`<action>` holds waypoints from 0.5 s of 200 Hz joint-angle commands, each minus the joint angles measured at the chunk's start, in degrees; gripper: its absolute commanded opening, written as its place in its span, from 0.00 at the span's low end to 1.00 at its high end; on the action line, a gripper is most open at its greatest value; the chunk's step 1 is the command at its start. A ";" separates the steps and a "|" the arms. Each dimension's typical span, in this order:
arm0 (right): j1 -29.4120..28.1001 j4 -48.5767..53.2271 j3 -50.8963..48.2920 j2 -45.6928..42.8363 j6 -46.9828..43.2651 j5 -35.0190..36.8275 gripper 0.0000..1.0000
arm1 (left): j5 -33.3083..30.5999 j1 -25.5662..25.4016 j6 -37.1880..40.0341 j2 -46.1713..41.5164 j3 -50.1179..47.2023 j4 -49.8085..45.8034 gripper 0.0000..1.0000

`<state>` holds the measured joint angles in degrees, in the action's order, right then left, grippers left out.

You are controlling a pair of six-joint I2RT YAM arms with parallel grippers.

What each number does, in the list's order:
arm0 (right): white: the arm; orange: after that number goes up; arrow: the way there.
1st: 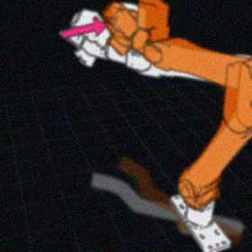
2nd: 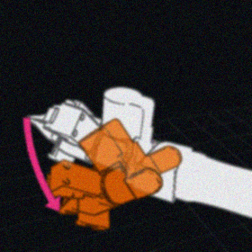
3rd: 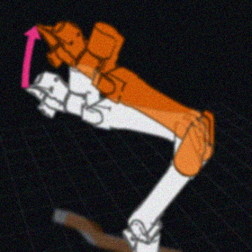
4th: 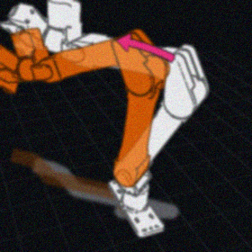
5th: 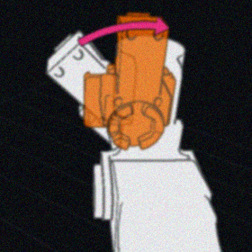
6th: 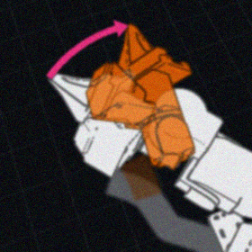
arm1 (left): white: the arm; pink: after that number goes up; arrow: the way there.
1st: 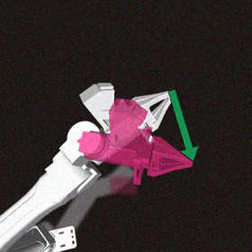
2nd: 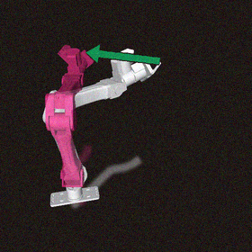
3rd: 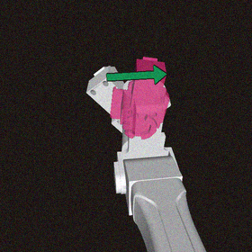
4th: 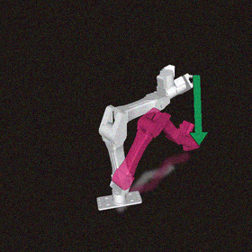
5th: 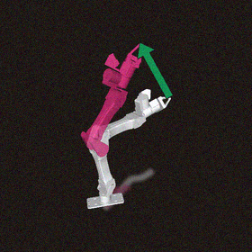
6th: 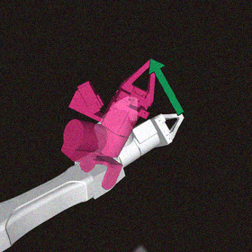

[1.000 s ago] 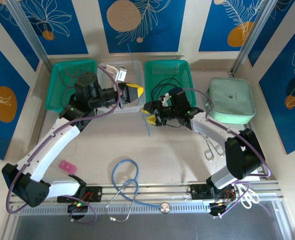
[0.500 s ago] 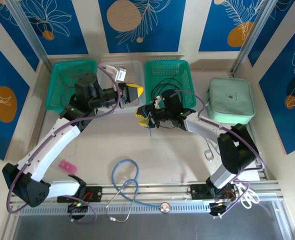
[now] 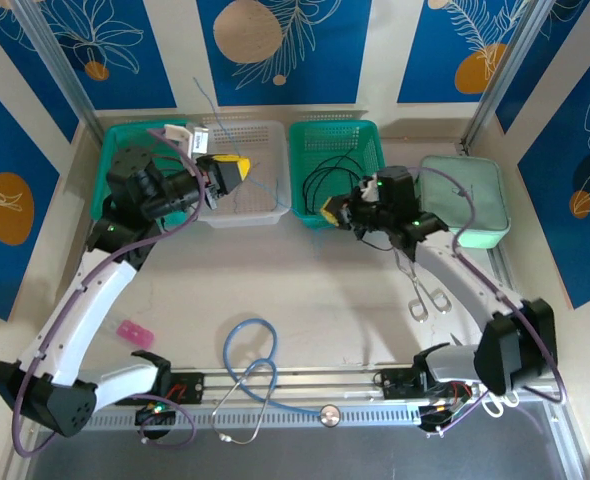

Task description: Untangle the cables

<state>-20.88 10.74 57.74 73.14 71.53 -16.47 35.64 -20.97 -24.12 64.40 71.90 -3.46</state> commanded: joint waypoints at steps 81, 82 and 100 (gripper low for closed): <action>7.41 5.18 -2.30 -16.48 -6.07 9.70 0.00 | -3.71 2.20 -2.16 -1.86 -4.72 1.88 0.00; 7.60 5.22 -2.38 -16.65 -5.97 9.70 0.00 | -3.81 2.18 -2.20 -1.93 -4.69 1.88 0.00; 10.29 6.93 -3.83 -18.78 -4.97 10.29 0.00 | -3.86 2.60 -2.55 -2.69 -5.35 3.59 0.00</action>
<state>-13.56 13.69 54.92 57.32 66.87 -8.91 33.01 -19.53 -26.52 63.96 67.55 -2.76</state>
